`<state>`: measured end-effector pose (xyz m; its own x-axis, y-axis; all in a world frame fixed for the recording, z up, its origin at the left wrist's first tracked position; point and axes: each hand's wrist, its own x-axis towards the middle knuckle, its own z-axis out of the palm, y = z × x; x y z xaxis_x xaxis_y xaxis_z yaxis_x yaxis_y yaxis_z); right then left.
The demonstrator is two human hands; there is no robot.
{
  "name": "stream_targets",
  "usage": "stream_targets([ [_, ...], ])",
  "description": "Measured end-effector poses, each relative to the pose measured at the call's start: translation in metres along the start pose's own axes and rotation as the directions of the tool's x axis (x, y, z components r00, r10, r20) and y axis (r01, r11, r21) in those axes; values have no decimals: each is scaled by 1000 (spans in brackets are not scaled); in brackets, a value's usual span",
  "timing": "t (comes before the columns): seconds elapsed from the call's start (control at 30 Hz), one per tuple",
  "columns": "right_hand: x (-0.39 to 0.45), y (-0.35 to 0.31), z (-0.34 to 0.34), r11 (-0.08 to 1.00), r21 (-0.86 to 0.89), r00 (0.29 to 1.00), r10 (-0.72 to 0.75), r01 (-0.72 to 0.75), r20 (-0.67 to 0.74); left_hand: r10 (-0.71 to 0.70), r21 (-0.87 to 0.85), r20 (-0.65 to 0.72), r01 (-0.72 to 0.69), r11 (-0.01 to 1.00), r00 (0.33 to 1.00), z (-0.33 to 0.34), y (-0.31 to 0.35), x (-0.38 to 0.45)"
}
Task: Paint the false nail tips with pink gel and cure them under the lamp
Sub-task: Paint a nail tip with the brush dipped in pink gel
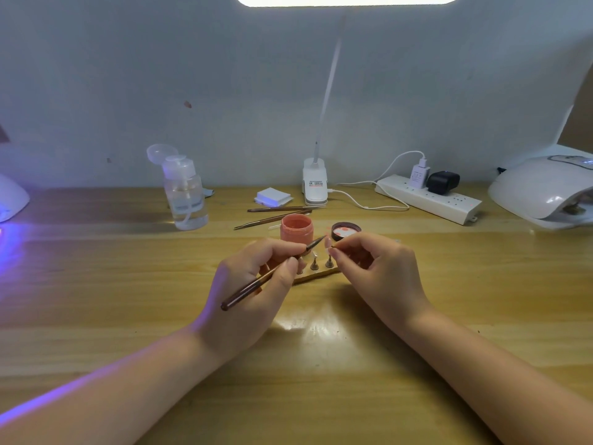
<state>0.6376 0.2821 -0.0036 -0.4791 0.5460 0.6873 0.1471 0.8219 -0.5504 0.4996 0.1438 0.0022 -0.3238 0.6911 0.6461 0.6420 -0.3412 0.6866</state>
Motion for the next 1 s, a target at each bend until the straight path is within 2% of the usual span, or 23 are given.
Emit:
stream_targets([
  [0.1, 0, 1, 0, 1000, -11, 1000, -8, 8, -9, 22, 20, 31, -22, 1000, 999, 0, 0, -1],
  [0.2, 0, 1, 1, 1000, -6, 1000, -8, 8, -17, 38, 11, -2, -38, 999, 999, -1, 0, -2],
  [0.4, -1, 2, 1, 1000, 16, 1000, -12, 12, 11, 7, 67, 9, -7, 998, 1000, 0, 2, -1],
  [0.53, -1, 2, 2, 999, 35, 1000, 11, -12, 21, 37, 37, -19, -36, 999, 999, -1, 2, -2],
  [0.63, -1, 1, 2, 997, 65, 999, 31, -33, 30, 5, 14, -56, -4, 1000, 998, 0, 4, -1],
  [0.77, -1, 0, 2, 997, 76, 999, 29, -32, 42, -42, 17, -7, 42, 999, 999, 2, 4, -1],
  [1.0, 0, 1, 3, 986, 134, 995, 91, -97, 50, -19, -47, -52, 16, 999, 998, 1, 4, -1],
])
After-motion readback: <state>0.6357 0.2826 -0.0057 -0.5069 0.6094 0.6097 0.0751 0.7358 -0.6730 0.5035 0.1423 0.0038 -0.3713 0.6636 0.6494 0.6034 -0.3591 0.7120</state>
